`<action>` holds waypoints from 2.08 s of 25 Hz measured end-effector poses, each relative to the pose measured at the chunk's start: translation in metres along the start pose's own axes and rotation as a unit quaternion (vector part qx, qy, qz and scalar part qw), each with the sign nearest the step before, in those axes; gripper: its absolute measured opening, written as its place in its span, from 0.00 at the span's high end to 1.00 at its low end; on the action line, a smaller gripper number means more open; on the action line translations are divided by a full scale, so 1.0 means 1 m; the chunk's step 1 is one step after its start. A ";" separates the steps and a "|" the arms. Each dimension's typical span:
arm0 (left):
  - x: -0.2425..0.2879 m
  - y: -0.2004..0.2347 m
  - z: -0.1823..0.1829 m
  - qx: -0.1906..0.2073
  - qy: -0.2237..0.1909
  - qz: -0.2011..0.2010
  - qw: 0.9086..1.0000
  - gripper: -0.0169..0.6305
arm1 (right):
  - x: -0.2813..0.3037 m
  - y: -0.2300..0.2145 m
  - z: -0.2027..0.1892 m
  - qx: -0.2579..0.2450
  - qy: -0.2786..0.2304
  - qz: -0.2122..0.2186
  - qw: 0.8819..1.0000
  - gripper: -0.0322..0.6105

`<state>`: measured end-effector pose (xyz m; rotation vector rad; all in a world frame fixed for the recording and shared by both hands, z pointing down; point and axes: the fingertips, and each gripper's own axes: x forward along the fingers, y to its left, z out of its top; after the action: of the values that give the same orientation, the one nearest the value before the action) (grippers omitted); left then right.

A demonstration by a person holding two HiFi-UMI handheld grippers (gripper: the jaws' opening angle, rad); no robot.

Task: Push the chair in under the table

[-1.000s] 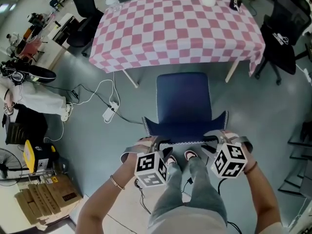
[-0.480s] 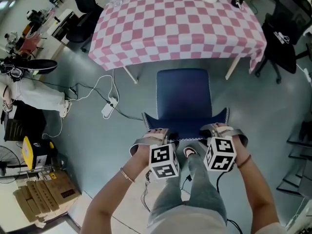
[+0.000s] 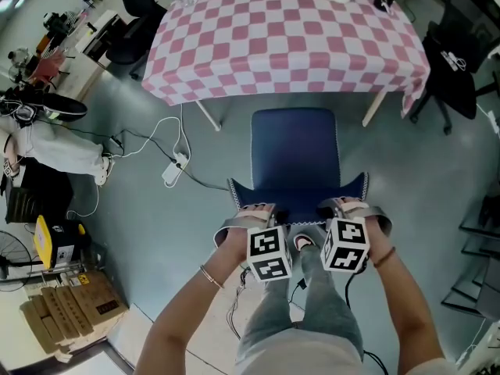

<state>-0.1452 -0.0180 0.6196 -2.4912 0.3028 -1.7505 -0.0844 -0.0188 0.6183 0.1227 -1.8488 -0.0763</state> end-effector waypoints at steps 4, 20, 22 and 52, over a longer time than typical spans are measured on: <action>0.002 -0.001 -0.001 -0.015 0.001 -0.021 1.000 0.82 | 0.001 -0.001 0.000 0.020 0.004 0.012 1.000 0.77; 0.001 0.001 -0.001 -0.041 0.000 -0.033 0.999 0.84 | -0.002 -0.004 0.007 0.030 -0.016 0.004 0.999 0.78; 0.001 0.002 -0.001 -0.041 -0.001 -0.036 0.999 0.84 | -0.001 -0.005 0.007 0.025 -0.014 0.006 1.000 0.78; 0.014 0.055 0.005 -0.048 -0.001 -0.019 0.999 0.84 | 0.007 -0.056 0.003 0.045 -0.017 0.029 0.998 0.79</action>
<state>-0.1422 -0.0745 0.6214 -2.5811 0.3503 -1.7898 -0.0868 -0.0750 0.6173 0.1302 -1.8885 0.0453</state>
